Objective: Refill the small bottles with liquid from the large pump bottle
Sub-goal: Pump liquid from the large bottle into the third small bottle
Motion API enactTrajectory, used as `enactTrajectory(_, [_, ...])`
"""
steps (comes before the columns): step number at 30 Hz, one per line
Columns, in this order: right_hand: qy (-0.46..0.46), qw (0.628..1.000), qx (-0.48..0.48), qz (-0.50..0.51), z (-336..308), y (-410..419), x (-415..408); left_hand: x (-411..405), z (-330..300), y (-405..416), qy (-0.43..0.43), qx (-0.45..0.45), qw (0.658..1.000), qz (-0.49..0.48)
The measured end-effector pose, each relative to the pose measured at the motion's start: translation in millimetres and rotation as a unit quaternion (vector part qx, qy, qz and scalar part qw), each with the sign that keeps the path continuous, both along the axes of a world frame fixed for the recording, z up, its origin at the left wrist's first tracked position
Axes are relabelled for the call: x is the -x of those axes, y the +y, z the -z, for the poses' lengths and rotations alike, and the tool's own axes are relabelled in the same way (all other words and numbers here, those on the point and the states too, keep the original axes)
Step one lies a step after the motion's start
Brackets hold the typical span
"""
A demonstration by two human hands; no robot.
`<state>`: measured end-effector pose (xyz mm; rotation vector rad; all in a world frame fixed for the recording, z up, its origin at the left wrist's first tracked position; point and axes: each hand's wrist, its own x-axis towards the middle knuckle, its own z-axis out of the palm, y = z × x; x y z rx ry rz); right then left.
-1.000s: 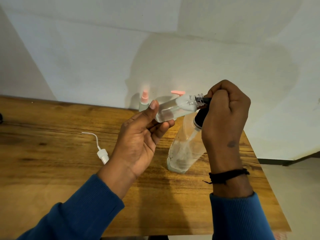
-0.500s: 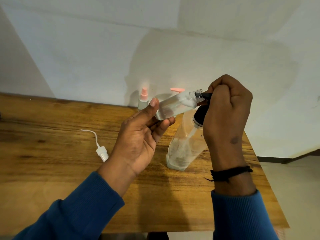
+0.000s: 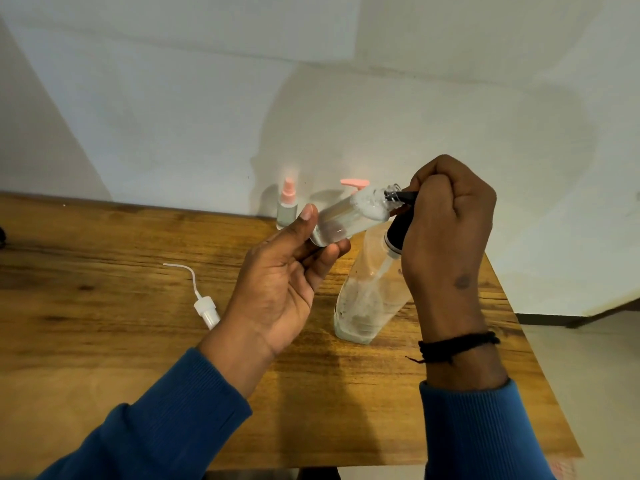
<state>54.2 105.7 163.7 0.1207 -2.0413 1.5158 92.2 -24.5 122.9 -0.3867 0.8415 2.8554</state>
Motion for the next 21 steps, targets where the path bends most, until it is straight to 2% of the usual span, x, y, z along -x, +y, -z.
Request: enactTrajectory(21, [0.001,1.0,0.0,0.006,0.6,1.2,0.8,1.6,0.1,1.6,-0.006,-0.009,1.0,-0.002])
